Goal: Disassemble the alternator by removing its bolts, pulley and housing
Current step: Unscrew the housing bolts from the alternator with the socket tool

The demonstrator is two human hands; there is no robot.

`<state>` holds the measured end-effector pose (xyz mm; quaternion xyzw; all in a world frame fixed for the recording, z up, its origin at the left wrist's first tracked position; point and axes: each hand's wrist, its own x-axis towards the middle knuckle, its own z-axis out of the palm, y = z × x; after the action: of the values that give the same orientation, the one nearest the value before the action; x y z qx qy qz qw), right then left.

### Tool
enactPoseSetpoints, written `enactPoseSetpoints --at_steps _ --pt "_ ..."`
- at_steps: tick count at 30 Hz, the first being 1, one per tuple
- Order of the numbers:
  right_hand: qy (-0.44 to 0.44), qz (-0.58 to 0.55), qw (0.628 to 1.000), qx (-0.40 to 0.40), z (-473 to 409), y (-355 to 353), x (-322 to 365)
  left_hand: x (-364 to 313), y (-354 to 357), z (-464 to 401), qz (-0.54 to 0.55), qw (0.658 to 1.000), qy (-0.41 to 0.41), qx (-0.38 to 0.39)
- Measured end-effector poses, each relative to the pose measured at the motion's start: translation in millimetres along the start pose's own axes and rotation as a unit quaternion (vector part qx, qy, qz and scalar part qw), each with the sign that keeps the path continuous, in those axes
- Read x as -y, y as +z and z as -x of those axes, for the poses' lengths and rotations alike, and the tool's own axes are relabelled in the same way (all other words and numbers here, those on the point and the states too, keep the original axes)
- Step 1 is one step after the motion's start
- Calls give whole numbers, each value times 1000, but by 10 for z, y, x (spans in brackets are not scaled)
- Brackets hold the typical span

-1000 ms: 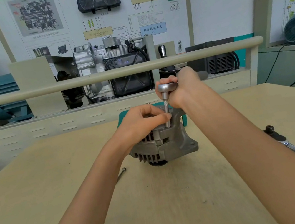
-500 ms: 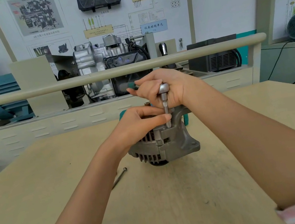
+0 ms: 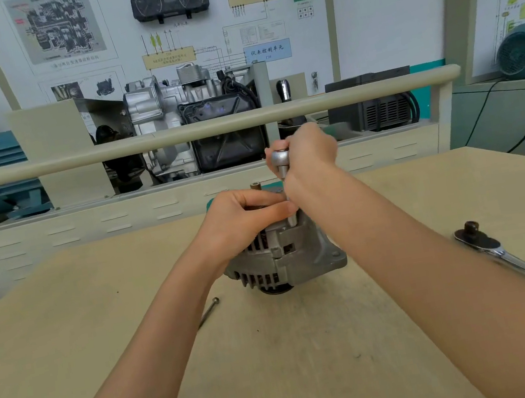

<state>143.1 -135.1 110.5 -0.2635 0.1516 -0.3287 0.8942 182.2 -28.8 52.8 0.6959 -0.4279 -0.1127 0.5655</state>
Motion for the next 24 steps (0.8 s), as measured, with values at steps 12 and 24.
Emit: enactPoseSetpoints --at_steps 12,24 --pt "176 29 980 88 -110 -169 274 -26 -12 -7 -52 998 9 42" --pt "334 216 881 258 -212 -62 294 -15 -11 -2 -41 998 5 45"
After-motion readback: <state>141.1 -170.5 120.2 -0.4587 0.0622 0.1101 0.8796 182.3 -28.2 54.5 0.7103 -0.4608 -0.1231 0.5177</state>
